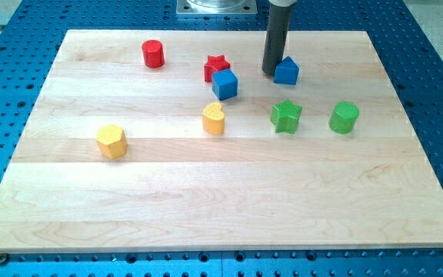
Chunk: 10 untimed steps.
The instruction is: Move the red star into the red circle
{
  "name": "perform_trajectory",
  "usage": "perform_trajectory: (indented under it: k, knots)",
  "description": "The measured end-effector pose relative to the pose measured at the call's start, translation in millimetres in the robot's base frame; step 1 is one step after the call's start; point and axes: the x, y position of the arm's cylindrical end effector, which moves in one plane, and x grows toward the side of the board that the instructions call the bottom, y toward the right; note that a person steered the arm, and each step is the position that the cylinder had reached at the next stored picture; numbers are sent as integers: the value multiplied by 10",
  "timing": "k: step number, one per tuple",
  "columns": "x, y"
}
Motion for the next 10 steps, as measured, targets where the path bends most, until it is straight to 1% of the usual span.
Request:
perform_trajectory:
  k: [1, 2, 3, 4, 5, 7, 9, 10]
  knots:
    - [-103, -7]
    - [-98, -190]
    - [-18, -401]
    - [188, -410]
    - [249, -515]
    - [249, -1202]
    - [261, -1754]
    - [603, -1795]
